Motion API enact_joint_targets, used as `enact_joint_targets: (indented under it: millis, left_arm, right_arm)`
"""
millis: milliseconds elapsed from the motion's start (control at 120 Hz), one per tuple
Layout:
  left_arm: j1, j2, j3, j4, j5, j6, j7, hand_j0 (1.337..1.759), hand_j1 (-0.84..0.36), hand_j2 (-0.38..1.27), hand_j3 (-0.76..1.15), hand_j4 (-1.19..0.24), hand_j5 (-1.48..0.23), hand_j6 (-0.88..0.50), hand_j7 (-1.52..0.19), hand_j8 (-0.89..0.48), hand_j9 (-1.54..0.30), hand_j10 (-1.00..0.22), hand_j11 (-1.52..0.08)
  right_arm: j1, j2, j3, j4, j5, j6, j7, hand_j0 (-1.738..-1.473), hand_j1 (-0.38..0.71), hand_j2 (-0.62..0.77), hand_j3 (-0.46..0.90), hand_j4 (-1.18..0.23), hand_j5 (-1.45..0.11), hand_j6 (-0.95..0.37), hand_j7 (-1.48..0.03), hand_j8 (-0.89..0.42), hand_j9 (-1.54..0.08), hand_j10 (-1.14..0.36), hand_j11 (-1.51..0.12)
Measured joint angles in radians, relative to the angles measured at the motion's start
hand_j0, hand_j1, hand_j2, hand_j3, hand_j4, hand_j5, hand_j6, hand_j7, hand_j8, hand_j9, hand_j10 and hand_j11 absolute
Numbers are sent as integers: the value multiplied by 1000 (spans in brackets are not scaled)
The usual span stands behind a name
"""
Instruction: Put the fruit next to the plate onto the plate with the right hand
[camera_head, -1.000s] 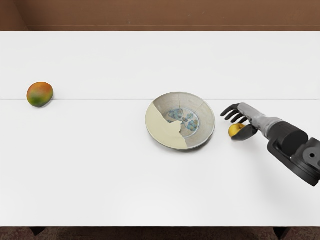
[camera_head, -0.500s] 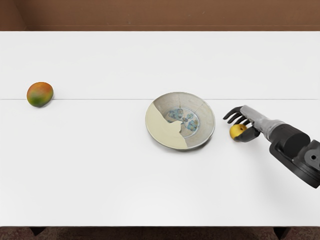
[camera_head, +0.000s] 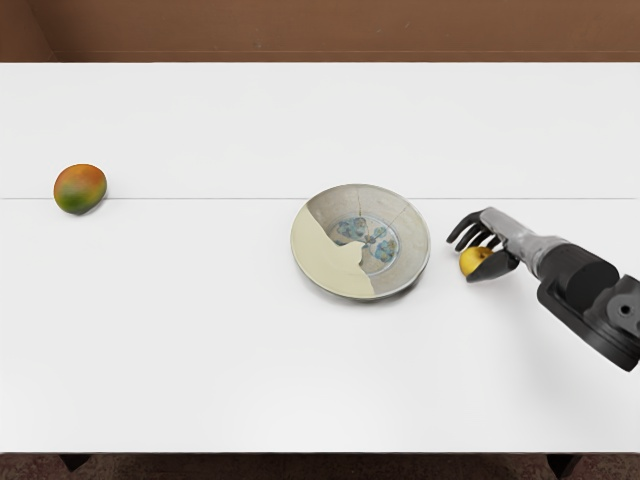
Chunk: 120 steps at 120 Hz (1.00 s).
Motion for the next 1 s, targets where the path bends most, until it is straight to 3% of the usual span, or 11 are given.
enact_joint_targets:
  millis: [342,1000]
  left_arm:
    - [0,0,0,0,0,0,0,1658,349,0,0,0,0,0,0,0,0,0,0]
    - [0,0,0,0,0,0,0,1658,349,0,0,0,0,0,0,0,0,0,0]
  right_arm:
    - [56,5,94,29,4,122,-60,-1657,268,191,0,-598,-800,-605,-787,-447,-790,-447,-790]
    - [140,158,128,37,9,157,-67,-1658,275,237,0,-592,-817,-605,-792,-457,-796,-455,-786]
